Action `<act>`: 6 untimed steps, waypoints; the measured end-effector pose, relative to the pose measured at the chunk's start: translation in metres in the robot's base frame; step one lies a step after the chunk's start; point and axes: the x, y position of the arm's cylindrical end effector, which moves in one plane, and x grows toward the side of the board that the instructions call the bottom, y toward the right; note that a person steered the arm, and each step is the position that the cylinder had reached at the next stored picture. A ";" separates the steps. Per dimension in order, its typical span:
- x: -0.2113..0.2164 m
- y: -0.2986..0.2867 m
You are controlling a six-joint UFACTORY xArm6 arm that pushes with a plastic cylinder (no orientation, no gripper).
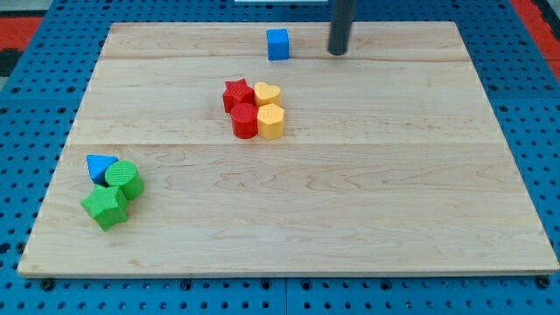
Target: Put the blue cube at the center left corner
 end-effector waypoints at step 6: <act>0.057 -0.239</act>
